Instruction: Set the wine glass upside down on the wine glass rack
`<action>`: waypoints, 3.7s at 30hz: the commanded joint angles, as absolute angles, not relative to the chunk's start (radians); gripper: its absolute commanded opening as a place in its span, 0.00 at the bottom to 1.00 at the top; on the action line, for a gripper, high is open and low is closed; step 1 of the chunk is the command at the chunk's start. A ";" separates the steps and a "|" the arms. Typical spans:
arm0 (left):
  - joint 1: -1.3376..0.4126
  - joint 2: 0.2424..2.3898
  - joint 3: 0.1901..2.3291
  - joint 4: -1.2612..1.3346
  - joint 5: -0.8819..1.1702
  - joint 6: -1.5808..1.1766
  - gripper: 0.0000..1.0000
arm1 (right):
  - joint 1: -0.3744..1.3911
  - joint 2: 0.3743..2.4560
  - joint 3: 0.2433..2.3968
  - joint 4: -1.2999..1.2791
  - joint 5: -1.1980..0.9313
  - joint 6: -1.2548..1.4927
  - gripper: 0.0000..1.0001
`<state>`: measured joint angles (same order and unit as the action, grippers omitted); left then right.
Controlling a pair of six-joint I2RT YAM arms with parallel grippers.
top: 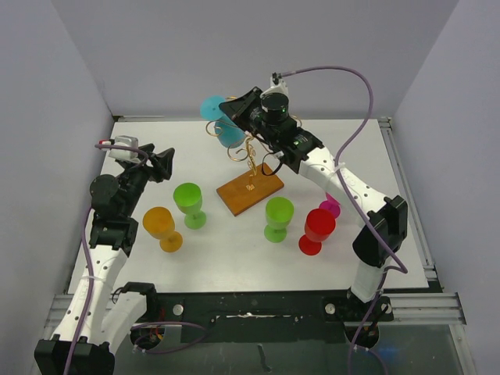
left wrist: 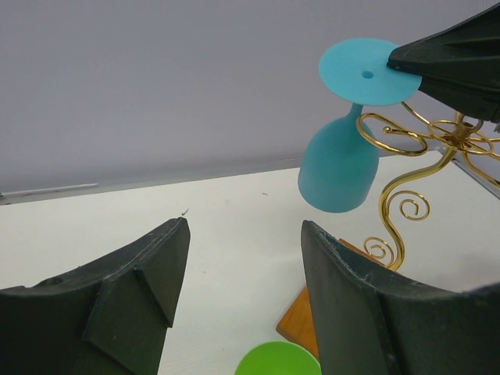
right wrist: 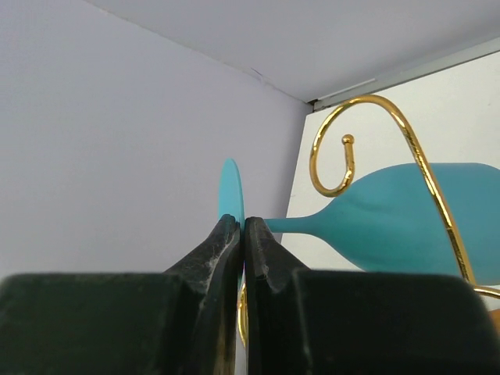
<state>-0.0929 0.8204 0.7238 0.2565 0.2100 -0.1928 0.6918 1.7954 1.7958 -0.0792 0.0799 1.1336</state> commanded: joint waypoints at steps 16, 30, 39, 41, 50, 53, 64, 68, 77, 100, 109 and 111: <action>-0.098 0.814 0.727 0.301 0.189 -0.201 0.58 | 0.649 1.695 1.768 -0.048 0.185 1.113 0.00; -0.098 0.822 0.725 0.298 0.181 -0.195 0.58 | 0.607 1.738 1.828 -0.076 0.188 1.057 0.00; -0.098 0.836 0.726 0.304 0.183 -0.193 0.58 | 0.583 1.811 1.927 -0.103 0.150 0.985 0.00; -0.098 0.837 0.725 0.304 0.184 -0.193 0.58 | 0.580 1.824 1.944 -0.102 0.139 0.969 0.01; -0.103 0.850 0.726 0.301 0.184 -0.190 0.58 | 0.566 1.888 2.011 -0.097 0.009 0.925 0.05; -0.106 0.853 0.727 0.299 0.185 -0.188 0.58 | 0.566 1.901 2.050 -0.107 -0.021 0.911 0.06; -0.106 0.855 0.726 0.299 0.196 -0.184 0.58 | 0.561 1.928 2.097 -0.160 -0.142 0.874 0.10; -0.106 0.855 0.726 0.299 0.196 -0.184 0.58 | 0.562 1.936 2.100 -0.176 -0.164 0.862 0.10; -0.106 0.854 0.724 0.297 0.195 -0.184 0.58 | 0.561 1.953 2.115 -0.205 -0.183 0.853 0.12; -0.107 0.848 0.750 0.273 0.179 -0.191 0.58 | 0.591 1.891 2.091 -0.324 -0.034 0.846 0.45; -0.109 0.854 0.867 0.131 0.191 -0.209 0.62 | 0.589 1.822 2.089 -0.320 -0.021 0.792 0.62; -0.109 0.859 0.901 0.091 0.195 -0.210 0.66 | 0.576 1.802 2.078 -0.298 -0.063 0.784 0.66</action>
<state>-0.1036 0.8600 0.7906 0.1429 0.1871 -0.2020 0.5896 1.9099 2.0747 -0.3611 -0.0364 0.8265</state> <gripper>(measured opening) 0.624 0.639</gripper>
